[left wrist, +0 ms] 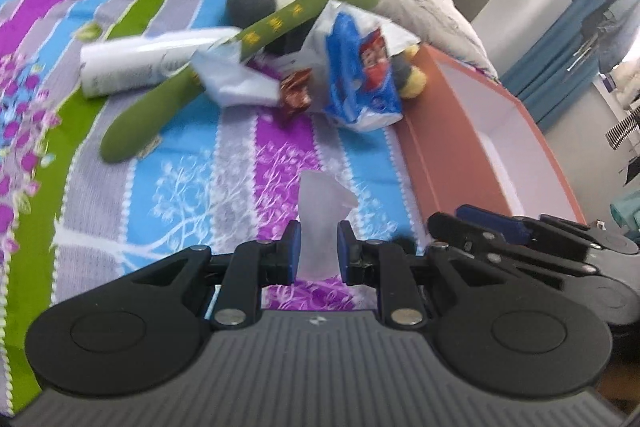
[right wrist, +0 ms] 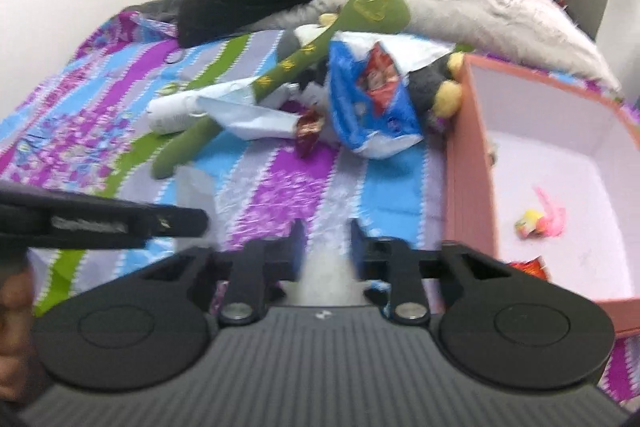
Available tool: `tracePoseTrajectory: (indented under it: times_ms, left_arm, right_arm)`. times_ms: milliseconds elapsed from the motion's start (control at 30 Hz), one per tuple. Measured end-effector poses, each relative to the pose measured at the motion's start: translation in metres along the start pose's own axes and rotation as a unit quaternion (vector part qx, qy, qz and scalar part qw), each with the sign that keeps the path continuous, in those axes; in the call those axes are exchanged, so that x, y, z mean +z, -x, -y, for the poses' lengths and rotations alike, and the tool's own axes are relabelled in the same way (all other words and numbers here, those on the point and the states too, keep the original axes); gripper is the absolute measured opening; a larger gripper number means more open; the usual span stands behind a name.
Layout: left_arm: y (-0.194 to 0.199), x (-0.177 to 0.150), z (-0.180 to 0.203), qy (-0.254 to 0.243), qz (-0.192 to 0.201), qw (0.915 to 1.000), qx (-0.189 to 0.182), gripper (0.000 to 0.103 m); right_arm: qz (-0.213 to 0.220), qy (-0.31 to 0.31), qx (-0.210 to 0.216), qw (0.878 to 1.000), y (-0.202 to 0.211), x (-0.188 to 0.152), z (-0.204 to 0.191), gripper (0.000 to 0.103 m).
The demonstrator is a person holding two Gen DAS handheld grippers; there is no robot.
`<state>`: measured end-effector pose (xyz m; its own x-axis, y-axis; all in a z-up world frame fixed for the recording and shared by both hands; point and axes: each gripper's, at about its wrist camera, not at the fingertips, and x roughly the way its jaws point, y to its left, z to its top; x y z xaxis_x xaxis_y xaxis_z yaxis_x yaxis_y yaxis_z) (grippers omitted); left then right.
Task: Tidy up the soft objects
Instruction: 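Lift the panda plush with the right tool toward the pink box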
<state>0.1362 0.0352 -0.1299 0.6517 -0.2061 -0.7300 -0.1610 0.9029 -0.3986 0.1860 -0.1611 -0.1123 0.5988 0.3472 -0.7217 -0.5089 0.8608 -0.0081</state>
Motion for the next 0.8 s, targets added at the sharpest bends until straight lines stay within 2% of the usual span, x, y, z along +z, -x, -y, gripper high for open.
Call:
tracePoseTrajectory:
  times_ms: [167,367,467,533,800]
  left_arm:
    - [-0.004,0.002,0.010,-0.013,-0.007,0.9999,0.003,0.023]
    - [-0.012,-0.017,0.015,-0.017,-0.030,0.9994,-0.003,0.023]
    - [-0.018,-0.026,0.019,-0.019,-0.043,0.9989,-0.006,0.023]
    - [-0.021,-0.029,0.021,-0.021,-0.047,0.9987,-0.008,0.023]
    - [-0.026,-0.034,0.033,-0.037,-0.057,0.9976,-0.014,0.023]
  right_arm:
    - [-0.042,-0.031,0.011,0.999,-0.022,-0.016,0.016,0.022]
    - [-0.024,-0.034,-0.003,0.999,-0.014,-0.038,0.029,0.023]
    - [-0.049,-0.056,-0.004,0.997,-0.018,-0.047,0.041,0.021]
    - [-0.047,-0.063,0.002,0.997,-0.016,-0.055,0.044,0.021]
    - [-0.049,-0.074,0.014,0.996,-0.011,-0.065,0.049,0.029]
